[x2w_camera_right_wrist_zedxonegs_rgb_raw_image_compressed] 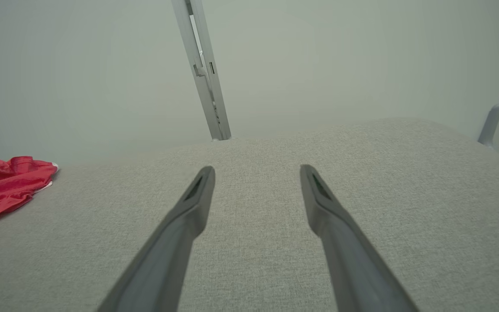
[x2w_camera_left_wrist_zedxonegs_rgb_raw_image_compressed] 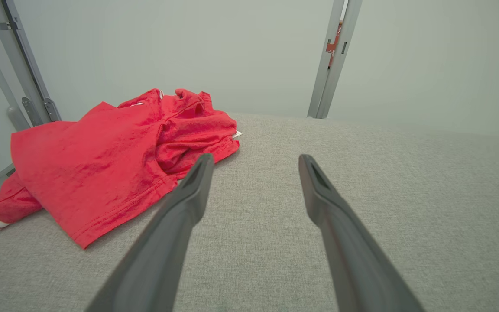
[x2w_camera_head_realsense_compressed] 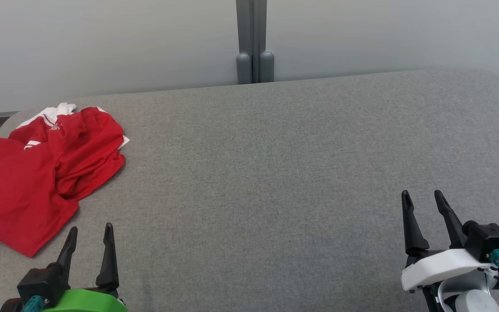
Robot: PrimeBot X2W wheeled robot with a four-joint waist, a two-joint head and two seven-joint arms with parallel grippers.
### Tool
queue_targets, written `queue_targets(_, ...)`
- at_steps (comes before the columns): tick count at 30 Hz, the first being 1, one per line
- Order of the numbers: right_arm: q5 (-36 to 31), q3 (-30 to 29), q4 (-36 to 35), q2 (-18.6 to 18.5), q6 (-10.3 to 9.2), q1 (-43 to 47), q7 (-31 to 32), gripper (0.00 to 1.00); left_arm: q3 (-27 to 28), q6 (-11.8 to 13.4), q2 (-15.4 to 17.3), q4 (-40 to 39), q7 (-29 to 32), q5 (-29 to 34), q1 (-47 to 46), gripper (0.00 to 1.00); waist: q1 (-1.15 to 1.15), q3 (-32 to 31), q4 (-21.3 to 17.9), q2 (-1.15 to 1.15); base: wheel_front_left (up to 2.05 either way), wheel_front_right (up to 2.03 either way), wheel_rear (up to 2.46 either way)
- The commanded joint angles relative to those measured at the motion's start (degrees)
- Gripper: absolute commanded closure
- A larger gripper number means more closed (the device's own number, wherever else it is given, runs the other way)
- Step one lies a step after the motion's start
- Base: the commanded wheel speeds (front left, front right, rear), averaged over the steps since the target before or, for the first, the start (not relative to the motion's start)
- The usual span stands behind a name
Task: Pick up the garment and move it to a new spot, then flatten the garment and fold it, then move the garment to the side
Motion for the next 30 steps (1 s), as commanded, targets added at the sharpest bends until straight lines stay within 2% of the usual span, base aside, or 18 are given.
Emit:
queue_targets(1,-1.14,-0.32,0.06,-0.28,0.01,0.19,-0.53,0.00,0.31,-0.32,0.60,-0.27,-0.49,1.70,0.45,0.00,0.00,-0.02,-0.05,0.00,0.00,0.00,0.00)
queue_targets(10,-3.42,-0.42,1.11,-0.29,0.02,0.73,-1.58,0.00,1.53,-1.14,-0.34,0.47,-1.56,3.03,0.44,0.00,0.00,-0.01,-0.32,0.00,0.00,0.00,0.00)
queue_targets(30,-9.70,-0.16,3.40,-0.32,0.01,1.17,-3.71,0.00,0.37,-1.95,0.02,3.04,-3.66,5.53,0.31,0.00,0.00,0.01,-0.82,0.00,0.00,0.00,0.00)
